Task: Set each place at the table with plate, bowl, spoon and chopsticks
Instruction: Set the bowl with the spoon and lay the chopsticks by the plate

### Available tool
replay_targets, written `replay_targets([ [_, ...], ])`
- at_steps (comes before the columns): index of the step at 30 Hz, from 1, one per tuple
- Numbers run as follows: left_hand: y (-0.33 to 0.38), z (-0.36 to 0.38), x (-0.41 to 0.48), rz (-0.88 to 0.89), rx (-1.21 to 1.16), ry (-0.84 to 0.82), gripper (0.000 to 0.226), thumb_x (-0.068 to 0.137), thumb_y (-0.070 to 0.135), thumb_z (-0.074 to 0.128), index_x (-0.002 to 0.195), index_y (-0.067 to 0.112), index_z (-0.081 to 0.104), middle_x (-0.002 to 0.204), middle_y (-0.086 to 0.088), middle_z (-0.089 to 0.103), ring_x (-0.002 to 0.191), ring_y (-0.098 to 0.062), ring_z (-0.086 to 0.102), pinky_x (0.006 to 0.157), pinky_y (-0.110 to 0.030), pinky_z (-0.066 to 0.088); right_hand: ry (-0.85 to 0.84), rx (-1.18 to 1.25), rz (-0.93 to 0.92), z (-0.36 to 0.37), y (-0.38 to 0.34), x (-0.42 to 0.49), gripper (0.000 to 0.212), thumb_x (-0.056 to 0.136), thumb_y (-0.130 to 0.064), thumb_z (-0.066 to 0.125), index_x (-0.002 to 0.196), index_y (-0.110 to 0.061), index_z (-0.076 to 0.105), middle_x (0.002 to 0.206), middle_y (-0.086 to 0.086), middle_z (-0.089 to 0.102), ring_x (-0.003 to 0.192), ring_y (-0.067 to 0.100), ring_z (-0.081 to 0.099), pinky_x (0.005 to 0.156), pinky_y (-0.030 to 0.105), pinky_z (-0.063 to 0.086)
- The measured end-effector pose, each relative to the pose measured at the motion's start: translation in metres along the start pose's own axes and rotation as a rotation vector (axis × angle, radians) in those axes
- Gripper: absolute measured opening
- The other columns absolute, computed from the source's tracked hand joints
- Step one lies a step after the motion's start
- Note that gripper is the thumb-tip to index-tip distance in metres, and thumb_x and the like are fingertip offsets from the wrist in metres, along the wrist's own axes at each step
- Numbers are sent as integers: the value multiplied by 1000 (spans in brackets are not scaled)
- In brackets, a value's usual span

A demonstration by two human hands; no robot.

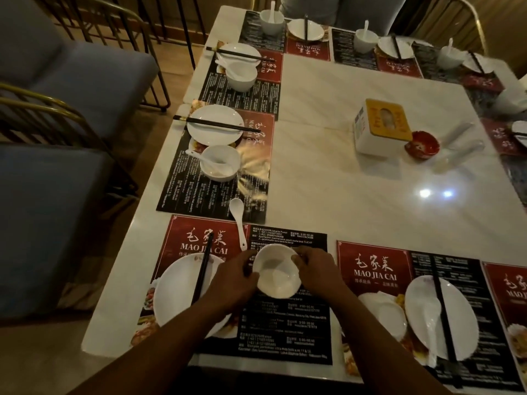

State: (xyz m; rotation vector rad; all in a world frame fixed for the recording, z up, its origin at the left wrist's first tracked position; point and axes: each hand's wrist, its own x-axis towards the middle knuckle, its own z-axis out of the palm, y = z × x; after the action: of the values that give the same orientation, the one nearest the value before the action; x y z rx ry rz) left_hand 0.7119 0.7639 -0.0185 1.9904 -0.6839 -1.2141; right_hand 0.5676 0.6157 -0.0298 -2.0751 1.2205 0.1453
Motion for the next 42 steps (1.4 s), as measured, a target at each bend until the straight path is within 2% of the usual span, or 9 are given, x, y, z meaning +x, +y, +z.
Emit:
replay_targets([
  [2,-4,8,-5,-6,-16,-8,58,90,10,66,140,35,49,122,8,62,102,-5,60,81,-21,52,-18,-5,-17,2,2,-1,25,101,-27,54,121,-24,69,107,-1,72,90,11,61,77,27,44],
  [6,-13,17,-14,-37,-7,11,63,87,12,68,140,37,48,122,6,64,105,-9,62,88,-32,58,-41,-7,-29,4,3,-4,27,101,-21,53,122,-22,69,112,0,72,103,17,63,85,28,47],
  [9,-14,20,-17,-46,-2,40,57,89,12,66,139,35,50,110,8,63,99,-9,63,78,-24,56,-40,-2,-37,5,5,-7,27,100,-18,54,122,-21,70,111,1,72,99,14,62,82,25,45],
  [12,-15,19,-17,-52,-2,63,48,92,15,62,134,37,53,101,11,63,91,-9,65,73,-24,54,-27,35,-21,7,8,-11,27,100,-19,56,122,-21,70,111,0,72,93,10,60,80,24,45],
  [18,-19,17,-15,-61,36,102,42,95,20,61,133,35,56,100,8,65,89,-8,67,81,-33,58,-1,66,-37,9,10,-14,26,99,-18,58,122,-19,70,113,0,72,89,4,55,80,21,42],
  [25,-22,18,-12,-70,8,102,41,97,22,59,135,36,56,97,11,65,87,-6,66,74,-25,56,2,63,-57,11,15,-17,26,98,-16,59,122,-16,69,113,0,71,91,6,58,79,20,45],
  [28,-21,17,-12,-64,7,105,41,97,21,58,134,38,56,99,11,65,90,-6,64,76,-27,56,-8,50,-63,11,15,-14,25,98,-17,59,120,-17,70,111,0,72,91,6,60,79,21,47],
  [35,-26,15,-9,-84,-18,115,40,95,24,59,130,43,58,102,9,68,93,-8,66,85,-37,59,-15,-22,-69,13,11,-8,24,98,-18,58,119,-19,70,108,-2,71,88,5,58,66,13,39],
  [42,-29,19,-10,-63,23,87,45,97,23,58,139,37,53,107,7,66,90,-3,64,75,-21,55,-40,-71,-76,11,14,-10,24,96,-16,60,118,-16,70,107,-1,71,88,7,63,70,15,47],
])
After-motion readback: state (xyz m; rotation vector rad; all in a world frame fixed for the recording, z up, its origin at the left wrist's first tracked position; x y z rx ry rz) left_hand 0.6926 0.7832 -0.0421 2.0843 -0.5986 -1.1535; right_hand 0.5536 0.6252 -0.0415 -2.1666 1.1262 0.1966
